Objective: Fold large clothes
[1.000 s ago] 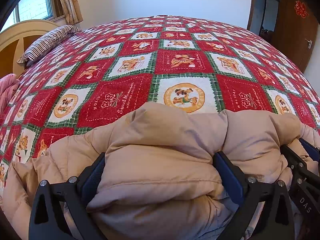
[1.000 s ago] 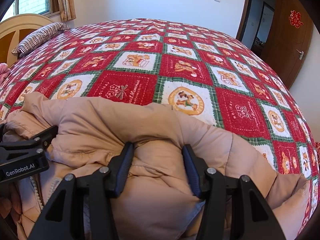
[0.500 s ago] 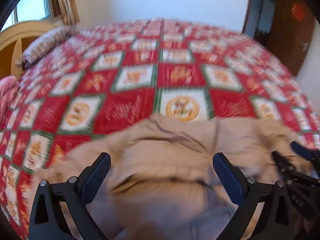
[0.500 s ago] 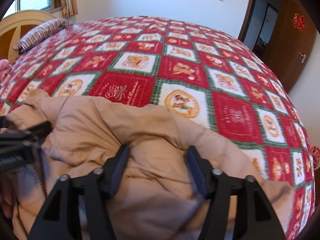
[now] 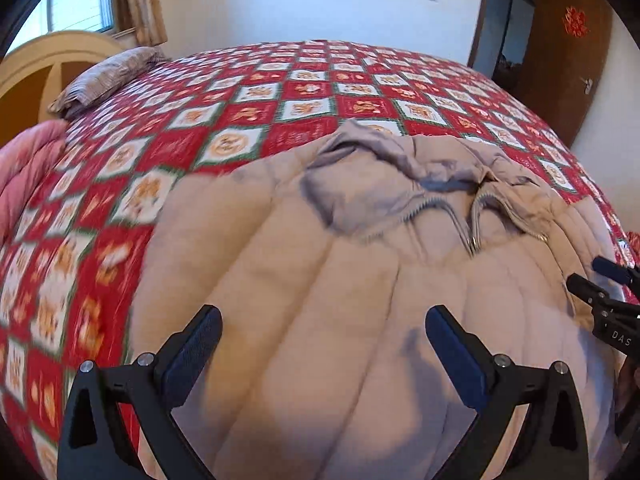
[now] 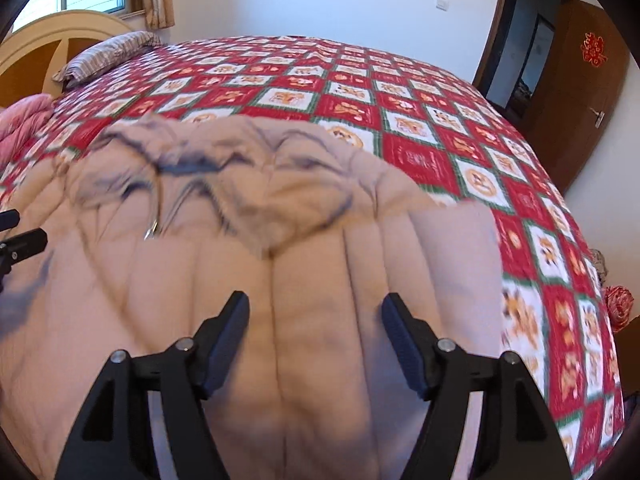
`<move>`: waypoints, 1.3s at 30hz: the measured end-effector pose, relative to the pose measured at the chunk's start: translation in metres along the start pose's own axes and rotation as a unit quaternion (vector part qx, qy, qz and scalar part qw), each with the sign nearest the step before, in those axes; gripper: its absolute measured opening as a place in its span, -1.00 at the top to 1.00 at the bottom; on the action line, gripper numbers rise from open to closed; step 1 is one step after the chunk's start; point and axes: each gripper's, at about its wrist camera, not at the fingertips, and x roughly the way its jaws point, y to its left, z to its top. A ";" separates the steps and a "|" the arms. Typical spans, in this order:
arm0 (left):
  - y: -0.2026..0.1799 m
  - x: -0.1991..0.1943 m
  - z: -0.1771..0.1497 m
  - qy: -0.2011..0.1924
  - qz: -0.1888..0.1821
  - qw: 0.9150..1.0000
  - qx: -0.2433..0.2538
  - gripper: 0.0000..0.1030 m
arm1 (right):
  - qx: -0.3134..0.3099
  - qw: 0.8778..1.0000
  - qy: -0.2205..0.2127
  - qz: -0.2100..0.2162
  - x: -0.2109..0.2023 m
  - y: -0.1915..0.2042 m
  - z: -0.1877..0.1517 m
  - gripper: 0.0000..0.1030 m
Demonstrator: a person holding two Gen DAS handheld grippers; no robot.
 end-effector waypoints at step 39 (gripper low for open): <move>0.069 -0.140 -0.226 -0.050 0.023 0.998 -0.015 -0.98 | 0.102 0.994 -0.033 -0.017 -0.151 0.005 -0.215 -0.56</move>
